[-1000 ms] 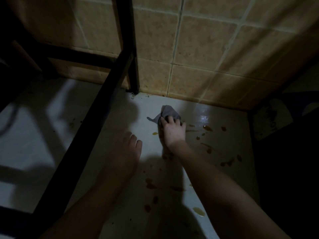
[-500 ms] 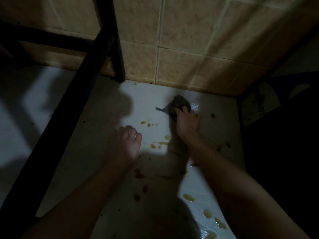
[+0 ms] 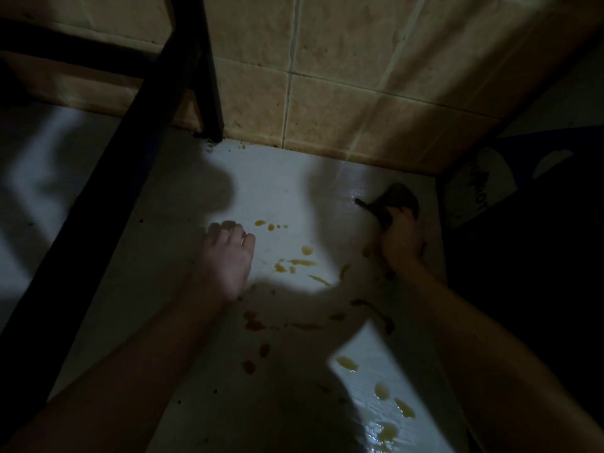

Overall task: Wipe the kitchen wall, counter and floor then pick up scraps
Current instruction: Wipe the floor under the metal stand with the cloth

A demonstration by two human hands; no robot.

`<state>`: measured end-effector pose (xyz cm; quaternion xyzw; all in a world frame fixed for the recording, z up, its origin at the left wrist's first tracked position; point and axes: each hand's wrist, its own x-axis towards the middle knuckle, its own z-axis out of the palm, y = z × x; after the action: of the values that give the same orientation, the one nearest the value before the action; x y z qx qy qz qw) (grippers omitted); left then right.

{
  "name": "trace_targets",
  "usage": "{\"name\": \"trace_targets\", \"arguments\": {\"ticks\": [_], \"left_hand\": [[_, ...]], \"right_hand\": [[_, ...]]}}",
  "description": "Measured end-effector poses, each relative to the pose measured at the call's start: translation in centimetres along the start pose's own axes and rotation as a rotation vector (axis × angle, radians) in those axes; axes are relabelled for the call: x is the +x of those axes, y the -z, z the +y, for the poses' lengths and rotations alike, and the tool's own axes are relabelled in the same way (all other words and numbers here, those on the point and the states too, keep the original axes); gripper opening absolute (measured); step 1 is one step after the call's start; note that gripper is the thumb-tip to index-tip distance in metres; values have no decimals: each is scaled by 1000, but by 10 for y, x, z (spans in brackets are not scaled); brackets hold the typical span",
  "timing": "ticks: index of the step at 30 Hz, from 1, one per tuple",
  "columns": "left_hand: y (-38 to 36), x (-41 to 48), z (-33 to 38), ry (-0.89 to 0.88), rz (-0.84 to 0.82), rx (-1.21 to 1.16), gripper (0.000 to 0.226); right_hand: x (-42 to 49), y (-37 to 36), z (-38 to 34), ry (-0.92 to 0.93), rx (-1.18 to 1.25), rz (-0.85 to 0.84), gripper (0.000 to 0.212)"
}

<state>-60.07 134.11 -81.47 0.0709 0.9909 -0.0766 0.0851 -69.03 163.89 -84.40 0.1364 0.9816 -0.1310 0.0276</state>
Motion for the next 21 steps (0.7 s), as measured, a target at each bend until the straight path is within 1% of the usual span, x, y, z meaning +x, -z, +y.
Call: {"name": "trace_targets", "arguments": {"ticks": [3, 8, 10, 12, 13, 15, 17, 19, 21], "left_hand": [[-3, 0, -9, -5, 4, -12, 38], [-8, 1, -16, -1, -20, -32, 37], [-10, 1, -18, 15, -13, -10, 36], [-13, 2, -21, 42, -47, 14, 37], [-15, 3, -22, 49, -64, -15, 39], [-17, 4, -23, 72, -57, -112, 46], [-17, 0, -19, 75, -14, -102, 48], [-15, -5, -17, 69, 1, -111, 43], [-13, -10, -16, 46, 3, -126, 37]], "right_hand": [[-9, -10, -31, 97, 0, -12, 45], [-35, -26, -92, 314, 0, -29, 45], [-45, -31, -114, 401, -19, -63, 45], [-57, -36, -131, 497, -49, -109, 45], [-63, -38, -136, 540, -59, -126, 44], [-70, -40, -137, 606, -72, -135, 44], [-71, -40, -129, 638, -96, -135, 46], [-69, -39, -117, 638, -117, -142, 49], [-68, -39, -103, 593, -104, -128, 47]]}}
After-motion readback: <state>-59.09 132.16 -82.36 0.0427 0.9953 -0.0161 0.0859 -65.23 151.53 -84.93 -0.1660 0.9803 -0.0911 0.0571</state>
